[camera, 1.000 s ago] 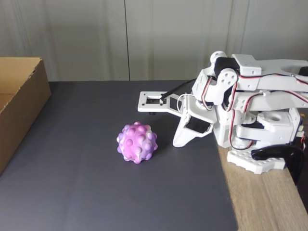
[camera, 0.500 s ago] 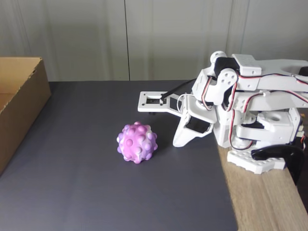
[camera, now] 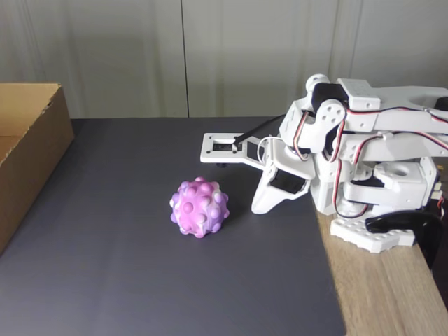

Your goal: Grasp a ball and put it in the box.

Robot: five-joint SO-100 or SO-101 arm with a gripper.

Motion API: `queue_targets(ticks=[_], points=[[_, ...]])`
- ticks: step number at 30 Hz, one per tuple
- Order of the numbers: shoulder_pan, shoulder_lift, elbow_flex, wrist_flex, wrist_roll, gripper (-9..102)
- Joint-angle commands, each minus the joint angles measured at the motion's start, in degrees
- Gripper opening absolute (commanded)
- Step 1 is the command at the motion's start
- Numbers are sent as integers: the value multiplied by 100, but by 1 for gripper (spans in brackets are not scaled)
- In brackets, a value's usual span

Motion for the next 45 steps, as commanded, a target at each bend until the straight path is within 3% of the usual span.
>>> queue_targets(ticks=[1,45], points=[[-44,0,26,105,-44,0],[211,0,26,105,-53,1]])
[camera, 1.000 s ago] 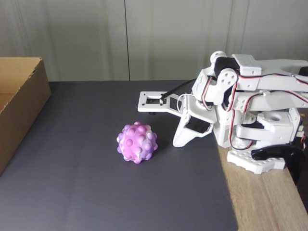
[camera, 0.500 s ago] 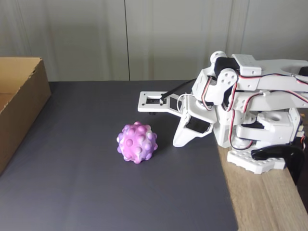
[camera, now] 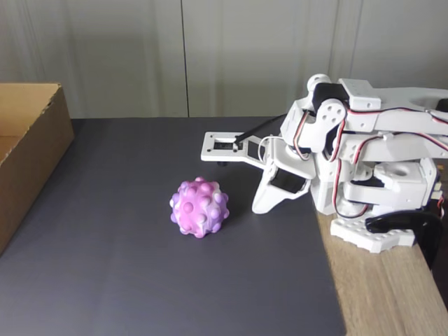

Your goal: Grasp a ball and put it in the box.

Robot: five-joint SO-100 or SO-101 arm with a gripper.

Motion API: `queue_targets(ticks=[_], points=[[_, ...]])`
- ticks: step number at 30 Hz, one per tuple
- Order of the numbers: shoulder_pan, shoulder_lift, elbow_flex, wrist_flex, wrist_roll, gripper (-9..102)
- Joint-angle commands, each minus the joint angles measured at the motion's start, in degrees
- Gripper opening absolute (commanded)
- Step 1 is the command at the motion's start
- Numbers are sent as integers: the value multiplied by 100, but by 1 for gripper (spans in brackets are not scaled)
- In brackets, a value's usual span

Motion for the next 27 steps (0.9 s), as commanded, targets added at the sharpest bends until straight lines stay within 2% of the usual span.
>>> queue_targets(ticks=[1,18,27], points=[[-26,0,18,79,-26,1],[237,0,18,9,325,0],[352,-9,-53,-475,475,4]])
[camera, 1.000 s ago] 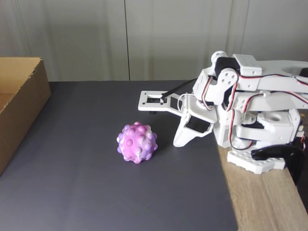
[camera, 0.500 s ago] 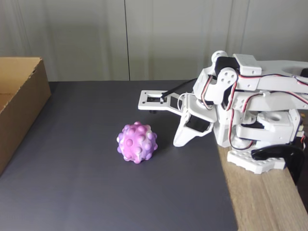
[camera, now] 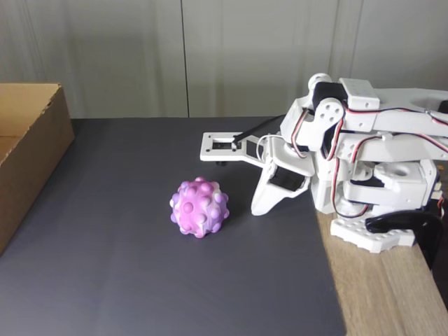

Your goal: Grasp a ball and put it in the box.

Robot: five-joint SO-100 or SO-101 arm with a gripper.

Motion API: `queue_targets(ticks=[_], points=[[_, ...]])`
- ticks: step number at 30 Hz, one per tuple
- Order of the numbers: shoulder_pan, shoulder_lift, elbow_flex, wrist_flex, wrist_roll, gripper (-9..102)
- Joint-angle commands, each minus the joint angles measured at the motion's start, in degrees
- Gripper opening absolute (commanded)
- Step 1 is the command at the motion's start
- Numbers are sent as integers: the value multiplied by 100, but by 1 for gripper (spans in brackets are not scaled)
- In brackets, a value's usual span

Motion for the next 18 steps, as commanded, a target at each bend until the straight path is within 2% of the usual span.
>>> queue_targets(ticks=[1,18], points=[[53,-9,-123,-193,53,4],[18,-88,-1582,264,422,1]])
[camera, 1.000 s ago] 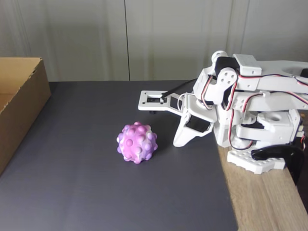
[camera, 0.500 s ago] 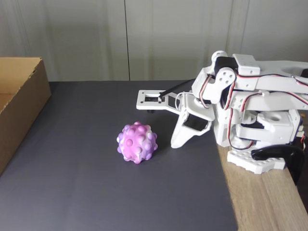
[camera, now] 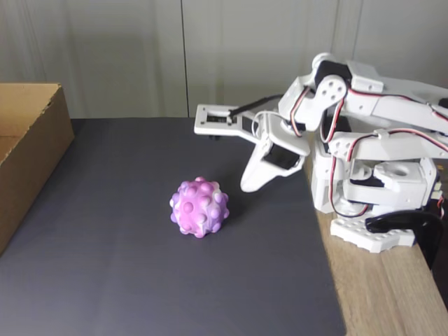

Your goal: Grasp a ball and put it in the box.

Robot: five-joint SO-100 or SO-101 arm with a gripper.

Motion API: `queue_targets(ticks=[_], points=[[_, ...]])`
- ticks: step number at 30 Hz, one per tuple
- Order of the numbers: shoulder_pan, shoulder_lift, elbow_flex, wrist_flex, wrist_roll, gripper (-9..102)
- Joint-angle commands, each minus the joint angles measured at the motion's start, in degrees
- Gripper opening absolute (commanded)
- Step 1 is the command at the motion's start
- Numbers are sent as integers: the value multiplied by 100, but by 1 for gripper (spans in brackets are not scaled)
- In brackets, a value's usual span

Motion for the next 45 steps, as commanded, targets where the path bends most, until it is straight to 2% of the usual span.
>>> queue_targets(ticks=[1,15,25,35,42,45], points=[[-70,-132,-501,18,35,1],[-141,-3278,-2742,-1204,-18,0],[-422,-4307,-3586,-1116,79,2],[-422,-4509,-3524,-1020,237,25],[-413,-4702,-3516,-1090,334,31],[-404,-4878,-3489,-1204,343,38]])
